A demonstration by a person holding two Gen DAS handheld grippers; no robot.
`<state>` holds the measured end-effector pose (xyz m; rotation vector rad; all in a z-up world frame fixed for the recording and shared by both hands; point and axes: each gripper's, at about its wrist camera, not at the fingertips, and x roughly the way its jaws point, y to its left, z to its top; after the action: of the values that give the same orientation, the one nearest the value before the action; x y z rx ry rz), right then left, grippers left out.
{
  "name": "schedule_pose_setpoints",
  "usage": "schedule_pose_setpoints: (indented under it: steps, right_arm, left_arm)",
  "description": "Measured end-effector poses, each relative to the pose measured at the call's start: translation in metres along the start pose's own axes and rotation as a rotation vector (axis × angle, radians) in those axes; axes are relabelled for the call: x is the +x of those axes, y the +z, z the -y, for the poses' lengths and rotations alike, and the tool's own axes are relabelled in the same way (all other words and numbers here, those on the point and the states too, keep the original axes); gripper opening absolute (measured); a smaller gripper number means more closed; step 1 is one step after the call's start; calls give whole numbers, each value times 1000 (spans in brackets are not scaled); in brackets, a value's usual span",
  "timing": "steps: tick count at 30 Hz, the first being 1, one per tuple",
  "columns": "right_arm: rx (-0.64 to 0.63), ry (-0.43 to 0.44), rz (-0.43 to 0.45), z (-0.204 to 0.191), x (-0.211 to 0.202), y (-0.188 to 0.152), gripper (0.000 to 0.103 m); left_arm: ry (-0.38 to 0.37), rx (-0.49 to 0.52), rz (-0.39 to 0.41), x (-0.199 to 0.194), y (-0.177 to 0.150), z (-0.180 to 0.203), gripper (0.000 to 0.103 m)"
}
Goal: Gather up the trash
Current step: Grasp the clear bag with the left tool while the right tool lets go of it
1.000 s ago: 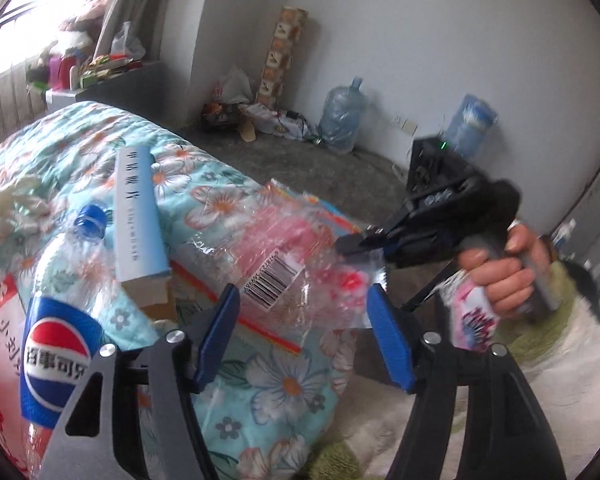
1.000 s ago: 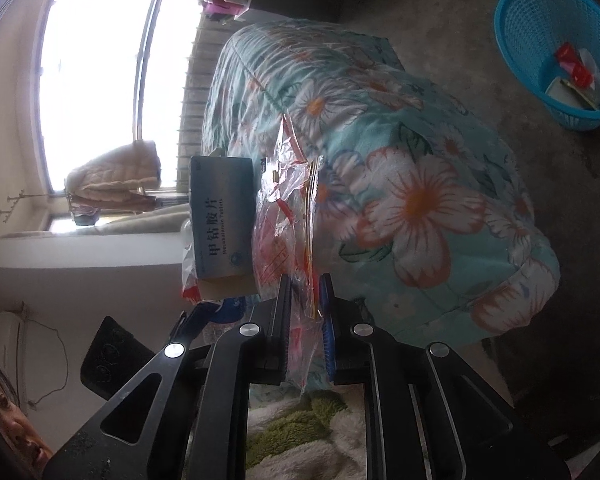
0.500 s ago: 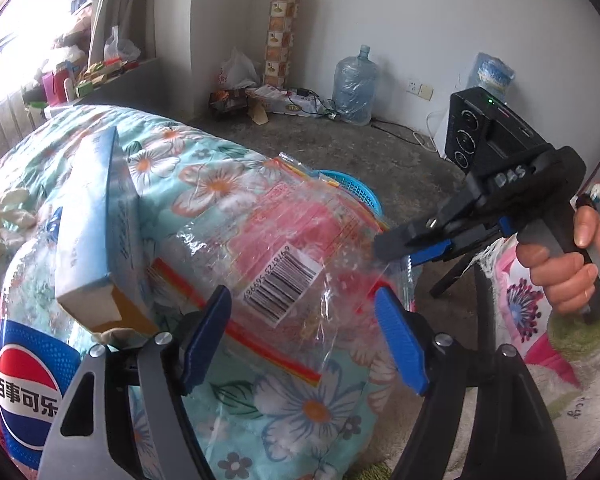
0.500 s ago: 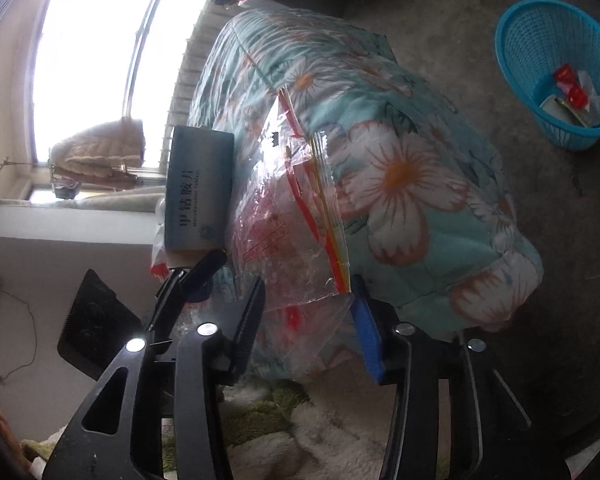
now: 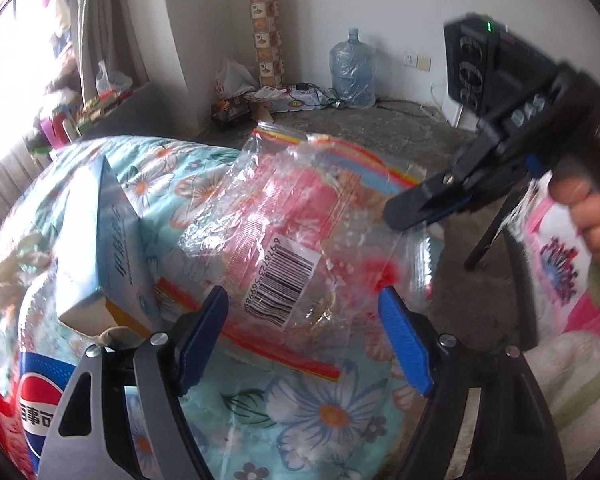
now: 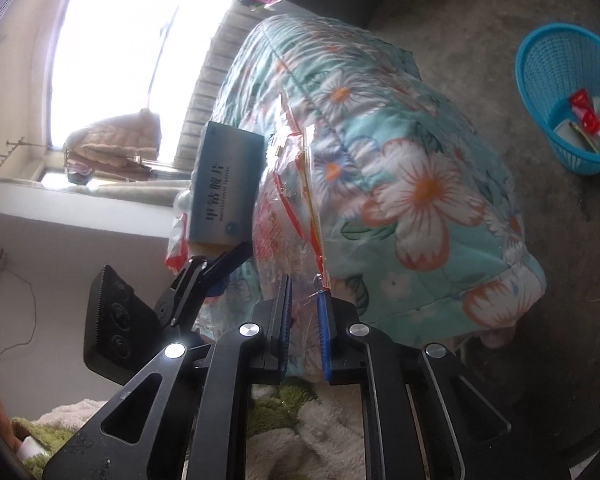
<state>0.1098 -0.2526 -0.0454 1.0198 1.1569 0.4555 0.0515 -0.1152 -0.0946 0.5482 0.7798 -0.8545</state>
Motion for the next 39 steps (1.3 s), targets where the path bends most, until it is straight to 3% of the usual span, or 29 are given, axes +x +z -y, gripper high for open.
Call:
schedule_pose_setpoints:
  steps: [4,9,16,22,24,28,39]
  right_arm:
    - [5,2,-3,2,0,1,16]
    - [25,16,-5,7,3,1,19]
    - [48,32,3,18,-3,0,24]
    - [82,27,10,29,-3,-3,24]
    - [99,28,15,32,-2,-3,24]
    - [117,34,18,37,-2,-4,9]
    - [68,-39,157,12,-38,2,2]
  left_arm:
    - [55,50,-2,5,-2,6,76]
    - [35,3,14,4,-1,-3,75]
    - [-19,-53,36,-1,4,-15,52]
    - [-67,-177,62,-9,9,-32,29]
    - [-74,-200,74,-13,10,-37,28]
    - [-81,-219,96,-22,12,-40,24]
    - [-122,-276,186,-49,19,-48,17]
